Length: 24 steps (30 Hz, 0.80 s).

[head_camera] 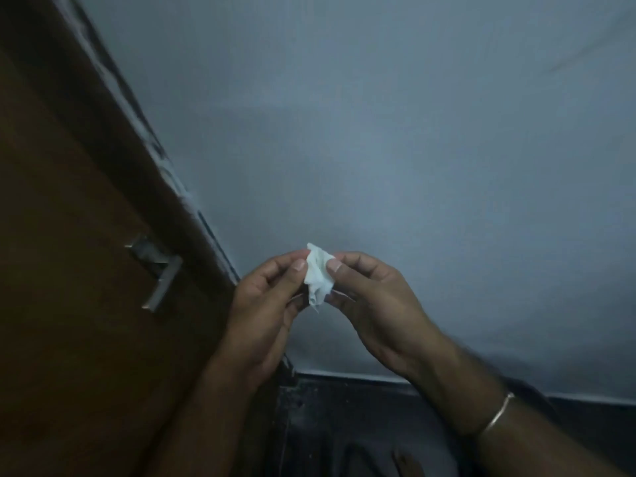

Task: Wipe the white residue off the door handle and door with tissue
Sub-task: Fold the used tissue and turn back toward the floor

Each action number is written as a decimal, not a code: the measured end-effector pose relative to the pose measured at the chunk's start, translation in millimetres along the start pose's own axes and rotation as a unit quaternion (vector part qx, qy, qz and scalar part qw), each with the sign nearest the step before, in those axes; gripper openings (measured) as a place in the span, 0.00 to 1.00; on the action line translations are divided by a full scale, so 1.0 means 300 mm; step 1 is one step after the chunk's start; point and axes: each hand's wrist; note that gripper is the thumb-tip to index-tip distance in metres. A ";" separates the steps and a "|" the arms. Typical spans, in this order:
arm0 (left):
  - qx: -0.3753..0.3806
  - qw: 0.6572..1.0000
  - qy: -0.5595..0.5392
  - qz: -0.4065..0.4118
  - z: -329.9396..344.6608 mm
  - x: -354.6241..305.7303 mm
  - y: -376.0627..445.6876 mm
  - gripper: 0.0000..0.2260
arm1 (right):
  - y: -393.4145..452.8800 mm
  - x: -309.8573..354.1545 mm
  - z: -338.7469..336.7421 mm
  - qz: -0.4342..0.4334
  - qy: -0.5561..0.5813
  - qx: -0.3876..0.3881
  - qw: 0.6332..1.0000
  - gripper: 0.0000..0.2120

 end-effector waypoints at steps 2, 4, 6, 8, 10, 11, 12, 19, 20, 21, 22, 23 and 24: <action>0.018 1.000 0.003 -0.002 0.059 0.031 0.031 0.12 | -0.013 0.016 -0.051 -0.030 -0.018 -0.019 0.999 0.11; 0.039 0.999 0.010 -0.002 0.124 0.065 0.058 0.09 | -0.027 0.033 -0.106 -0.057 -0.037 -0.044 0.997 0.13; 0.063 0.997 0.033 0.007 0.184 0.095 0.081 0.10 | -0.042 0.052 -0.161 -0.083 -0.056 -0.068 0.993 0.14; 0.081 0.995 0.062 0.017 0.249 0.126 0.104 0.10 | -0.057 0.076 -0.218 -0.104 -0.089 -0.089 0.987 0.16; 0.086 0.993 0.084 0.019 0.314 0.162 0.128 0.09 | -0.074 0.100 -0.278 -0.114 -0.118 -0.105 0.981 0.17; 0.077 0.992 0.095 0.018 0.341 0.180 0.139 0.10 | -0.082 0.107 -0.304 -0.118 -0.134 -0.116 0.977 0.17; 0.065 0.992 0.109 0.014 0.372 0.204 0.151 0.10 | -0.088 0.114 -0.336 -0.122 -0.157 -0.133 0.971 0.17; 0.042 0.986 0.149 -0.065 0.566 0.354 0.211 0.16 | -0.116 0.136 -0.555 -0.197 -0.323 -0.296 0.877 0.12; 0.050 0.984 0.137 -0.100 0.586 0.376 0.217 0.14 | -0.121 0.136 -0.588 -0.215 -0.360 -0.301 0.856 0.11; 0.065 0.980 0.116 -0.145 0.602 0.394 0.224 0.14 | -0.127 0.138 -0.618 -0.235 -0.397 -0.302 0.834 0.10; 0.086 0.973 0.089 -0.193 0.620 0.418 0.232 0.16 | -0.136 0.136 -0.654 -0.255 -0.433 -0.301 0.810 0.10; 0.109 0.965 0.064 -0.229 0.637 0.443 0.242 0.18 | -0.144 0.130 -0.689 -0.271 -0.465 -0.294 0.790 0.11; 0.132 0.958 0.049 -0.248 0.655 0.472 0.251 0.18 | -0.156 0.121 -0.727 -0.277 -0.489 -0.286 0.776 0.11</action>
Point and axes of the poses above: each hand's wrist, its own y-axis towards the middle knuckle, its own z-axis out of the palm, x = y × z, and after that the axes turned 11 degrees about -z, right-handed
